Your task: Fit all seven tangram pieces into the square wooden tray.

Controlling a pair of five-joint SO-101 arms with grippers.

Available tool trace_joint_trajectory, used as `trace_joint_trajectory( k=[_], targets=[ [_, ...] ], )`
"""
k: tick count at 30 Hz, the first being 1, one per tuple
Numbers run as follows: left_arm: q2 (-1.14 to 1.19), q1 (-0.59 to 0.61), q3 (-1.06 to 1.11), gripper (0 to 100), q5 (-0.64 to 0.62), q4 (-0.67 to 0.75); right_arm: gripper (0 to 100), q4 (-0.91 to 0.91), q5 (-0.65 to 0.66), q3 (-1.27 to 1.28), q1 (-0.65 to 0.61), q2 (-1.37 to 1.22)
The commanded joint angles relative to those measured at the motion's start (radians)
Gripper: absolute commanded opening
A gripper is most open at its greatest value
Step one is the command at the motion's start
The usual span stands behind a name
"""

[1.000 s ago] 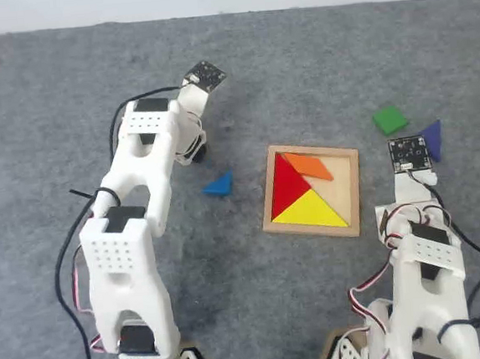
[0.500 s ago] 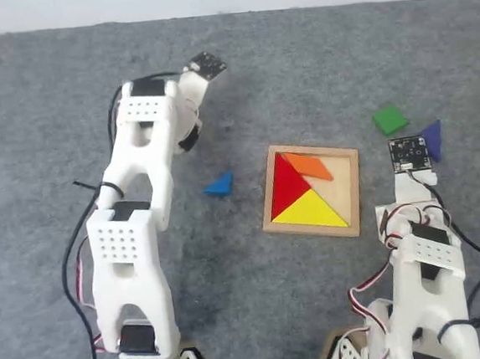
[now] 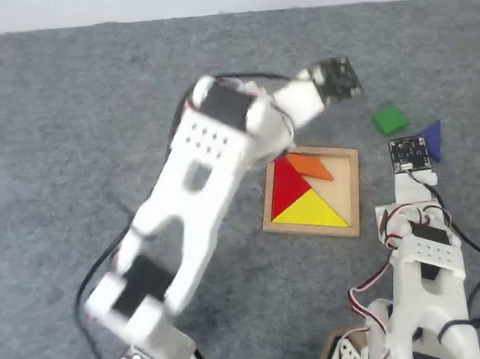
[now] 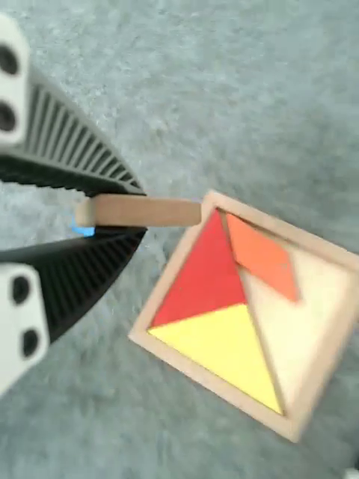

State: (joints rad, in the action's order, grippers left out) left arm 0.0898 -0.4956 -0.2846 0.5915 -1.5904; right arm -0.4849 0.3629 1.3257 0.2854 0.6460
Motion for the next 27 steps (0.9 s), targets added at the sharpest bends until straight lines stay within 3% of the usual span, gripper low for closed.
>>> trace_joint_trajectory(
  k=[1, 4, 7, 16, 27],
  targets=[
    [-0.391, -0.057, 0.501, 1, -0.026, 0.275, 19.7, 0.012, 0.006, -0.014, -0.002, 0.027],
    [-0.582, -0.021, 0.845, 1, -0.026, 0.583, 19.7, 0.012, 0.006, -0.014, -0.002, 0.027],
    [-0.605, 0.008, 0.970, 2, 0.037, 0.717, 19.7, 0.013, 0.006, -0.014, -0.002, 0.027],
    [-0.284, 0.005, 0.880, 3, 0.184, 0.895, 19.7, 0.016, 0.006, -0.014, -0.005, 0.027],
    [0.044, -0.124, 0.674, 3, 0.196, 0.991, 19.7, 0.018, 0.006, -0.014, -0.002, 0.027]
  ],
)
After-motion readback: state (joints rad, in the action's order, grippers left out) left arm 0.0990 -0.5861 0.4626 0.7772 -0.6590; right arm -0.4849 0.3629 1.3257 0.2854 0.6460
